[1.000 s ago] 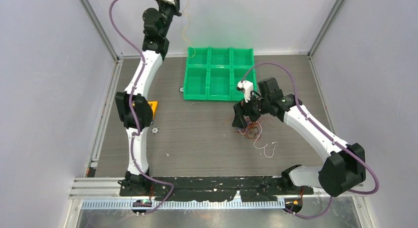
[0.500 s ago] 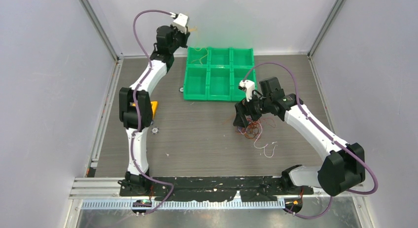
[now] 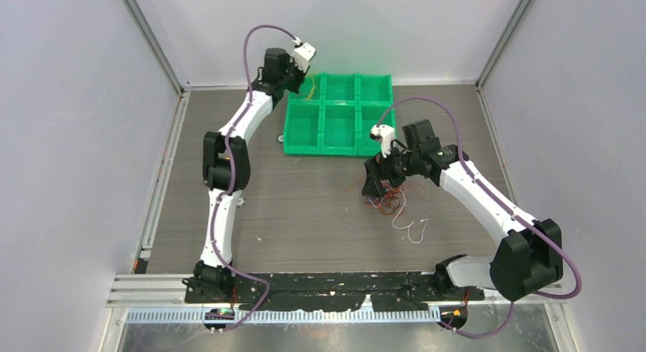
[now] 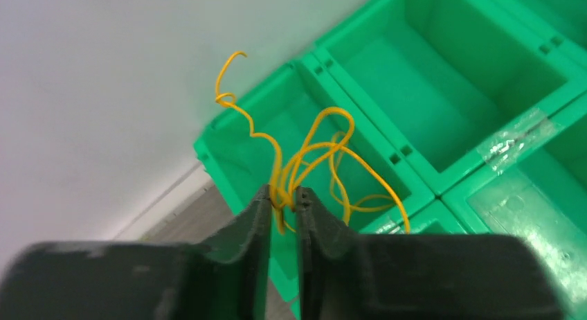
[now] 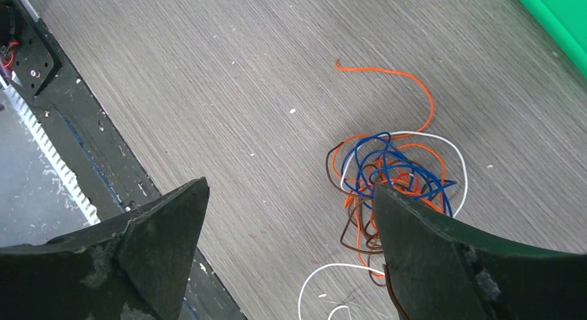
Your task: Untangle the cables
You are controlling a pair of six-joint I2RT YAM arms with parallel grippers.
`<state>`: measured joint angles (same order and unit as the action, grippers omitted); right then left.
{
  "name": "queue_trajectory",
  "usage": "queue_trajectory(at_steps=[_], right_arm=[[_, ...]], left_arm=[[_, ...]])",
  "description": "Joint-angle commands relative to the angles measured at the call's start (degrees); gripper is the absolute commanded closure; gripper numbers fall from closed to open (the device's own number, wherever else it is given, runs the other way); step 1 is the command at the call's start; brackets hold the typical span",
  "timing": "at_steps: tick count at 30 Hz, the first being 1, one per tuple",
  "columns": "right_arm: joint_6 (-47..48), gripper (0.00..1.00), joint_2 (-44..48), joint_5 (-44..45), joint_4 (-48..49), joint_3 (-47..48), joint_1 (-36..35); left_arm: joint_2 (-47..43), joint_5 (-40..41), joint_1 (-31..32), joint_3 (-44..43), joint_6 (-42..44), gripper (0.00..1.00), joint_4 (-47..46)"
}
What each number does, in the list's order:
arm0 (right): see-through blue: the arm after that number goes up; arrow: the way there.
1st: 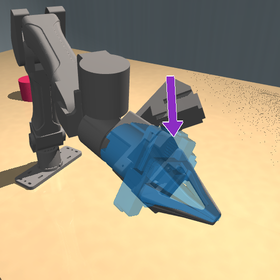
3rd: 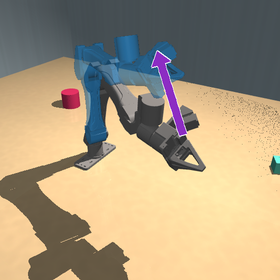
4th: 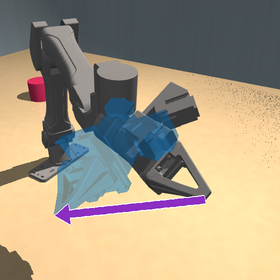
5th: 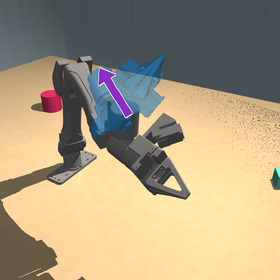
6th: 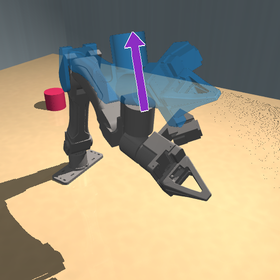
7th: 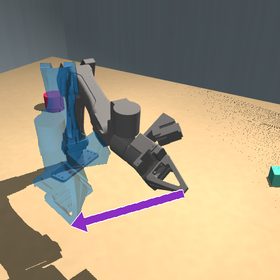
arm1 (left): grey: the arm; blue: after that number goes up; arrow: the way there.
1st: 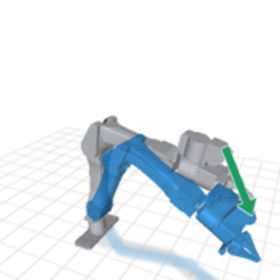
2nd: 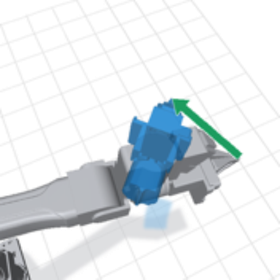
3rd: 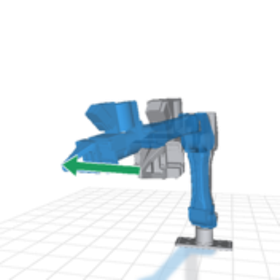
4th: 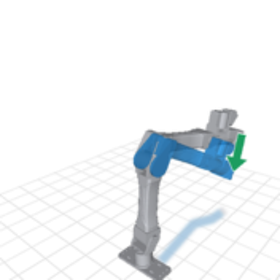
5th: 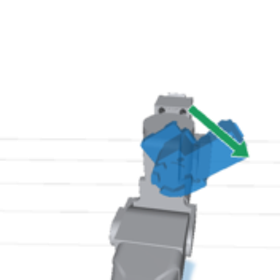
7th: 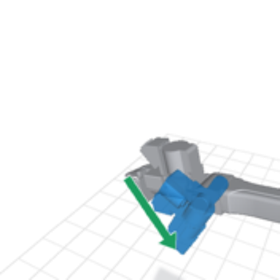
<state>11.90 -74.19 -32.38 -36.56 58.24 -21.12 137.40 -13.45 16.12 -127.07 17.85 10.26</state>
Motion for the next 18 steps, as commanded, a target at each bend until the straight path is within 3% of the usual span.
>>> queue_trajectory(at_steps=[1,8,12,15,18], right_arm=[[0.54,0.04,-0.59,-2.49,-0.19,0.46,0.22],[0.67,0.05,0.20,-2.51,-0.55,0.62,0.19],[0.78,0.01,0.50,-2.51,-0.60,0.74,0.28],[0.86,0.20,0.40,-3.43,-0.46,0.93,0.29],[0.05,0.41,0.31,-6.18,0.42,1.38,0.29]], left_arm=[[-0.72,-0.75,0.16,-3.06,2.68,0.71,5.46],[-6.19,-2.77,-0.31,-3.20,4.39,0.39,8.75],[-11.70,-4.43,-1.46,-2.51,4.31,0.30,12.44],[-18.77,-7.76,-3.06,2.02,2.25,0.18,12.58],[-28.91,-18.25,-5.82,12.11,-3.43,0.07,9.25]])
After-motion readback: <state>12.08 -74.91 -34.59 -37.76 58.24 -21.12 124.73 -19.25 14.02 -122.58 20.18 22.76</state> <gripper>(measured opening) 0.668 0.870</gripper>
